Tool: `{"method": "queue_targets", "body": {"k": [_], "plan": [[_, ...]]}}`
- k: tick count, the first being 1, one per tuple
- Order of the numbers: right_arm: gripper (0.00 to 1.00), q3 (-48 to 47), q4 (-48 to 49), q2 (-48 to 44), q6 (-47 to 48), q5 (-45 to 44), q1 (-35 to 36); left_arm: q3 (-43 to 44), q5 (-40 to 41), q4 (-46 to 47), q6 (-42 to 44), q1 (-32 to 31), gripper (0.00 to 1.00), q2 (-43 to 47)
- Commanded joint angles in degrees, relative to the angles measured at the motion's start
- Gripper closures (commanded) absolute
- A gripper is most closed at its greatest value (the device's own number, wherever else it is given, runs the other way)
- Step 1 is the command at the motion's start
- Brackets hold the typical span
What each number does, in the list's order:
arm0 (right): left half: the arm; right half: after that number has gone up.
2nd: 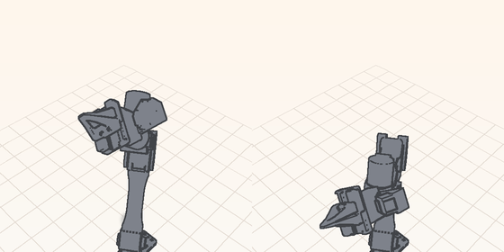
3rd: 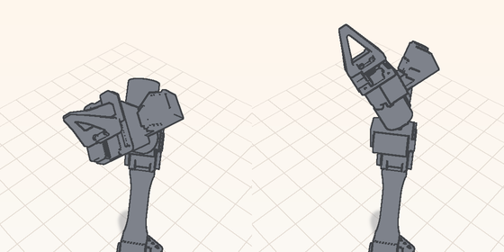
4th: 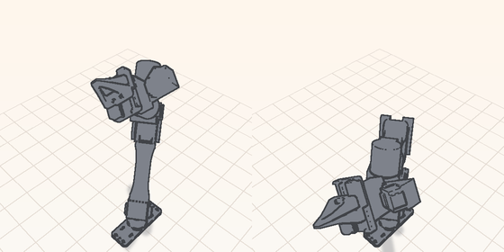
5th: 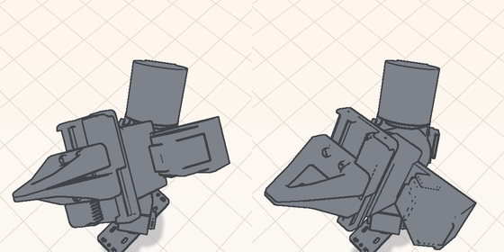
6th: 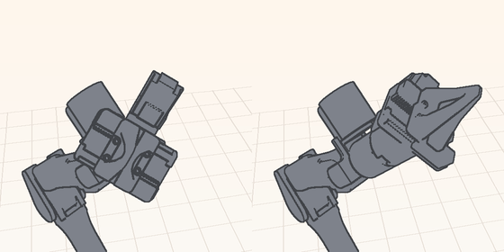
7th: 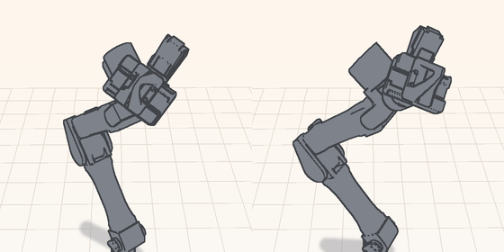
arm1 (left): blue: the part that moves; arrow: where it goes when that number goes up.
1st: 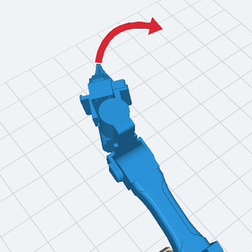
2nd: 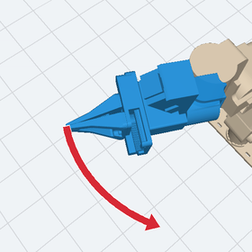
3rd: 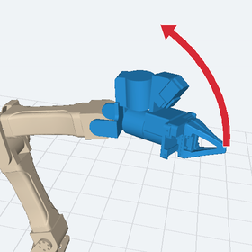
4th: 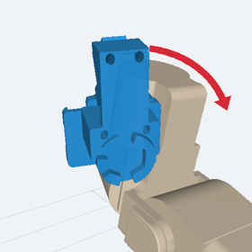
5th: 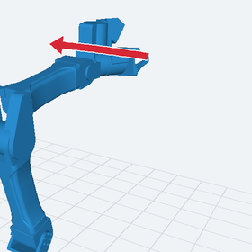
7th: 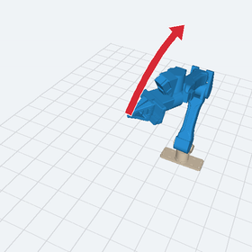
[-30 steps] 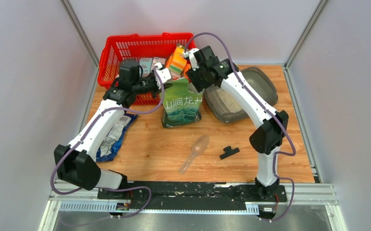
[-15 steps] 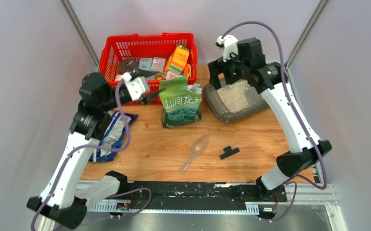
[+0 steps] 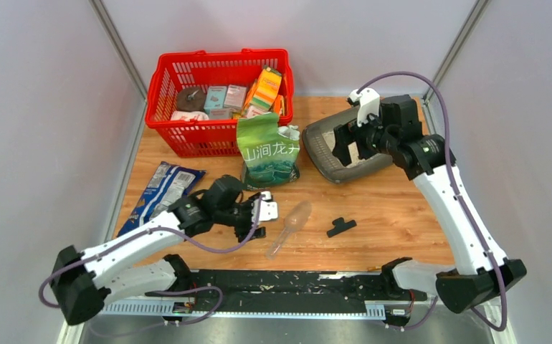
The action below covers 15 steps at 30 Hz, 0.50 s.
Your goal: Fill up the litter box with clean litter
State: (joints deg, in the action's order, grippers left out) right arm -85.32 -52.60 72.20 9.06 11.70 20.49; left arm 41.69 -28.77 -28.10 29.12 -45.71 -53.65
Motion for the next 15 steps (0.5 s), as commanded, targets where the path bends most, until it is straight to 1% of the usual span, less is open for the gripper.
{"method": "queue_targets", "body": {"k": [1, 2, 3, 4, 5, 6, 8, 10, 13, 15], "plan": [[0.0, 1.73, 1.63, -6.01, -1.59, -2.65, 0.08, -0.83, 13.98, 8.66, -12.48, -5.34, 0.3, -7.15], [0.0, 1.56, 1.27, -7.68, -1.85, -3.61, 0.08, -0.13, 16.53, 10.5, -20.17, -5.52, 0.3, -9.35], [0.0, 1.73, 0.84, -8.3, -1.94, -3.62, 0.08, 0.58, 20.56, 11.13, -24.77, -5.61, 0.3, -13.11], [0.0, 2.17, 0.48, -9.09, -1.68, -3.1, 0.08, 1.28, 19.99, 11.92, -27.95, -5.61, 0.29, -14.71], [0.0, 2.61, 0.57, -10.4, -1.59, -1.52, 0.08, 1.29, 19.2, 13.84, -30.33, -5.79, 0.2, -16.04], [0.0, 3.31, 0.65, -11.03, -1.76, -1.07, 0.16, 1.37, 21.72, 14.55, -31.66, -6.83, 0.2, -18.31], [0.0, 4.36, 1.97, -13.05, -2.99, -1.24, -0.01, 1.37, 23.84, 15.78, -35.95, -7.28, 0.2, -20.43], [0.0, 7.0, 4.52, -16.11, -3.78, -1.33, -0.45, 2.77, 27.8, 15.01, -39.91, -7.55, 0.2, -23.16], [0.0, 10.25, 6.28, -19.63, -4.66, -1.16, -1.68, 5.41, 28.16, 14.38, -39.68, -7.64, 0.2, -25.62], [0.0, 12.27, 6.89, -20.96, -5.54, -0.55, -3.95, 7.6, 28.51, 15.62, -39.76, -7.64, 0.2, -27.29]]}}
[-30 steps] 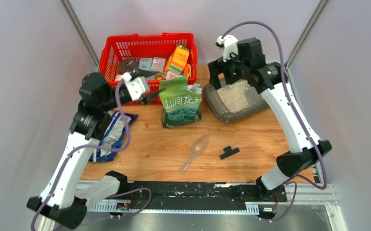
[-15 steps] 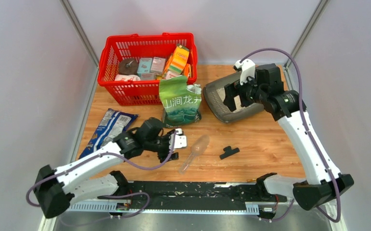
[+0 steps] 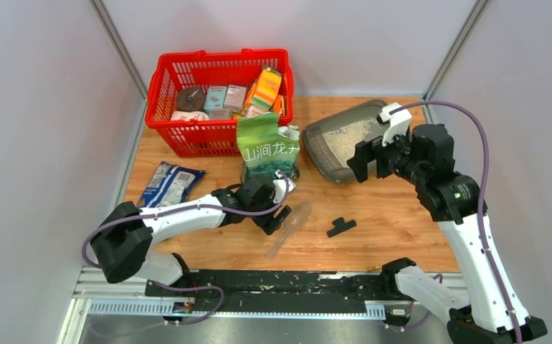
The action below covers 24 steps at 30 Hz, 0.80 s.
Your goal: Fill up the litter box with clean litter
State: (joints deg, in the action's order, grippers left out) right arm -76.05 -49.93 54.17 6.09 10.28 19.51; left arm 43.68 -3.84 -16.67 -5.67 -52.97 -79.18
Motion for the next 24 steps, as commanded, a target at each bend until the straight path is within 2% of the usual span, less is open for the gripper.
{"method": "queue_targets", "body": {"k": [1, 5, 10, 16, 18, 24], "plan": [[0.0, 3.36, 4.23, -3.28, -3.18, 1.05, -3.85, 6.84, 3.66, 3.84, -5.83, -0.73, 0.19, -2.38], [0.0, 4.07, 4.49, -4.25, -5.64, 3.16, -6.32, 10.98, 4.45, 3.14, -4.52, -3.79, 0.17, -5.37], [0.0, 3.63, 4.49, -5.22, -5.74, 3.6, -7.55, 14.94, 9.54, 0.59, -8.21, -4.69, 0.16, -11.17], [0.0, 4.33, 3.53, -7.67, -5.56, 3.69, -8.34, 19.85, 8.76, -1.34, -9.09, -6.7, 0.17, -18.02], [0.0, 5.38, 3.7, -8.38, -5.74, 3.86, -8.87, 22.22, 9.8, -2.93, -9.53, -7.41, 0.19, -21.17], [0.0, 6.53, 3.61, -10.05, -5.74, 4.66, -10.28, 26.8, 10.78, -10.75, -10.76, -7.41, 0.34, -27.07]]}}
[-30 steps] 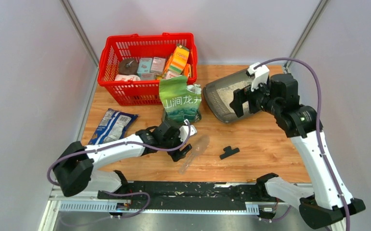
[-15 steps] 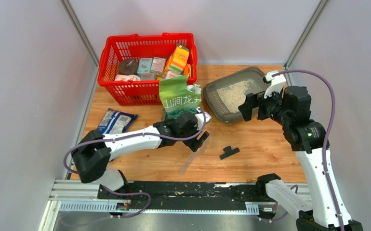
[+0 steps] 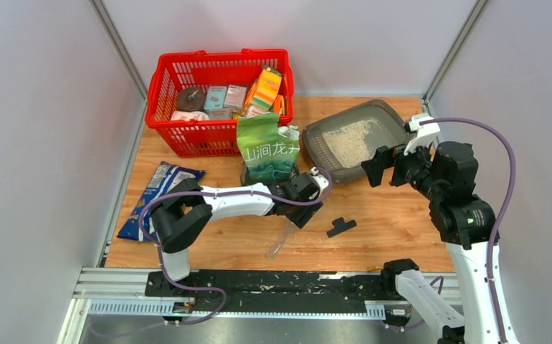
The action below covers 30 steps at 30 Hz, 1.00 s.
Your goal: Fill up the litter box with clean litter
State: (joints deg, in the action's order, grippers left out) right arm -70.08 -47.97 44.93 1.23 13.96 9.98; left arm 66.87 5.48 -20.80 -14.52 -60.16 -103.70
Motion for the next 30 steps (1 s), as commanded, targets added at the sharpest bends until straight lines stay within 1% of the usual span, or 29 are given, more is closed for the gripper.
{"method": "queue_targets", "body": {"k": [1, 3, 4, 5, 6, 7, 9, 10, 12, 14, 16, 18, 20, 23, 27, 29, 30], "plan": [[0.0, 0.56, 1.56, -0.81, -0.88, 0.99, -0.84, 3.79, 1.12, -7.67, -2.09, -0.22, 0.38, -2.91], [0.0, 0.48, 1.65, -0.72, -0.88, 0.99, -1.1, 4.4, 0.77, -7.94, -1.91, -0.22, 0.43, -3.52], [0.0, 0.39, 1.65, -0.72, -0.88, 1.25, -1.1, 4.76, 0.33, -8.03, -1.48, -0.22, 0.5, -3.7], [0.0, 0.39, 1.65, -0.72, -0.88, 1.34, -1.19, 4.93, -0.37, -7.77, -0.95, -0.13, 0.54, -3.88], [0.0, 0.39, 1.65, -0.46, -0.88, 1.42, -1.19, 5.28, -1.86, -7.59, -0.42, -0.22, 0.6, -3.88], [0.0, 0.47, 1.73, -0.37, -0.88, 1.6, -1.28, 5.29, -2.48, -7.07, 0.54, -0.13, 0.73, -3.79], [0.0, 0.83, 2.17, 0.24, -2.54, 1.69, -1.54, 5.46, -3.54, -6.89, 1.68, -0.22, 0.87, -3.09], [0.0, 0.91, 2.26, 0.51, -2.81, 2.12, -1.63, 5.55, -3.37, -6.8, 1.95, -0.22, 1.0, -2.74], [0.0, 0.74, 2.44, 1.04, -2.9, 2.48, -2.06, 5.46, -3.01, -6.8, 3.0, -0.22, 1.0, -1.51], [0.0, 0.48, 2.44, 1.92, -2.38, 2.13, -2.24, 5.99, -3.28, -6.98, 6.08, -0.22, 1.0, -0.46], [0.0, -0.58, 2.09, 2.79, -1.5, 1.87, -2.07, 8.18, -3.8, -8.55, 8.71, 0.22, 1.0, 1.39], [0.0, -1.63, 2.0, 2.97, -1.5, 1.78, -2.33, 10.37, -7.03, -9.17, 10.73, 1.09, 1.0, 4.64], [0.0, -2.51, 2.0, 3.41, 0.35, 1.78, -2.42, 12.05, -9.16, -9.44, 10.83, 3.37, 1.0, 8.4], [0.0, -4.88, 1.65, 4.64, 0.44, 3.7, -2.33, 16.6, -16.7, -7.77, 9.34, 7.16, 1.0, 13.33], [0.0, -6.56, 2.08, 7.01, -3.43, 7.13, -2.33, 21.88, -19.01, -5.31, 9.77, 9.88, 1.0, 16.77], [0.0, -5.51, 2.61, 7.89, -4.66, 9.07, -2.33, 24.0, -19.44, -6.97, 10.83, 10.32, 1.0, 16.52], [0.0, -5.07, 2.7, 8.5, -5.53, 9.42, -2.33, 25.75, -20.49, -8.19, 13.09, 10.33, 1.0, 16.08]]}}
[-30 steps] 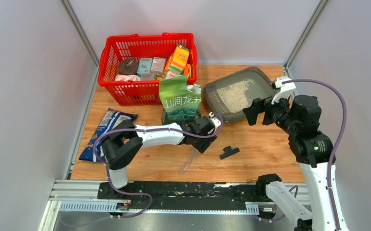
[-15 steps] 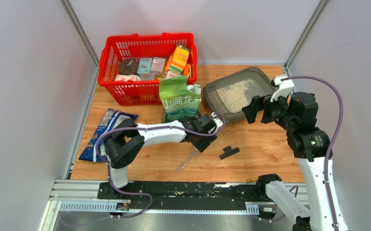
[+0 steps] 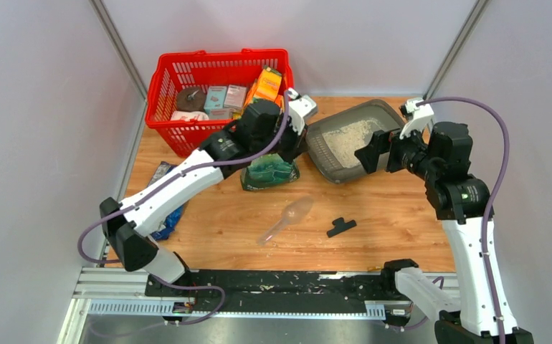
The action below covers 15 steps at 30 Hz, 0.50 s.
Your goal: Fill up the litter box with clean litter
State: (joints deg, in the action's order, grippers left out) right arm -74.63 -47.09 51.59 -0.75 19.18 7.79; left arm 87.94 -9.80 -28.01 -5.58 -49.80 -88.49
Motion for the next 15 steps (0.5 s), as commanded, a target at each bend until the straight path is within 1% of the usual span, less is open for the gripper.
{"method": "queue_targets", "body": {"k": [1, 2, 3, 4, 5, 6, 7, 8, 9, 11, 13, 15], "plan": [[0.0, -0.08, 1.91, 2.02, -3.47, 4.9, -0.15, 5.04, -6.44, -3.87, 5.22, -0.03, 0.9, 0.43], [0.0, 0.71, 2.18, 1.93, -3.38, 4.82, -0.15, 4.96, -8.63, -4.94, 5.49, -0.03, 0.81, 0.16], [0.0, 1.24, 2.35, 1.32, -3.12, 4.38, -0.15, 2.61, -9.61, -5.47, 6.8, -0.38, 0.73, 0.24], [0.0, 1.59, 2.44, 0.97, -2.85, 3.07, -0.15, 0.93, -9.62, -6.43, 7.86, -1.08, 0.58, 0.42], [0.0, 1.85, 2.18, 0.62, -2.33, 2.45, -0.15, -1.61, -7.79, -7.57, 9.87, -1.96, 0.54, 0.07], [0.0, 2.03, 2.18, 0.18, -1.71, 1.92, -0.15, -2.68, -6.64, -9.76, 14.07, -3.97, 0.51, -0.37], [0.0, 2.12, 2.09, -0.61, -1.36, 1.57, -0.15, -3.91, -5.68, -10.22, 15.07, -4.51, 0.49, -0.98], [0.0, 2.29, 2.09, -1.23, -1.18, 1.39, -0.23, -5.05, -3.75, -10.48, 15.77, -5.04, 0.46, -2.38], [0.0, 2.91, 2.09, -1.75, -1.18, 1.21, -0.15, -6.19, -2.6, -10.83, 15.87, -5.48, 0.45, -3.44], [0.0, 3.79, 2.18, -3.42, -1.35, 0.95, -0.15, -5.86, 0.73, -11.98, 15.34, -6.18, 0.38, -7.02], [0.0, 5.54, 2.09, -4.83, -2.32, 0.95, -0.32, -5.24, 2.85, -12.51, 15.25, -6.36, 0.36, -9.5], [0.0, 6.34, 1.57, -7.02, -2.76, 1.12, -0.32, -5.15, 4.79, -11.11, 15.78, -6.36, 0.35, -11.96]]}}
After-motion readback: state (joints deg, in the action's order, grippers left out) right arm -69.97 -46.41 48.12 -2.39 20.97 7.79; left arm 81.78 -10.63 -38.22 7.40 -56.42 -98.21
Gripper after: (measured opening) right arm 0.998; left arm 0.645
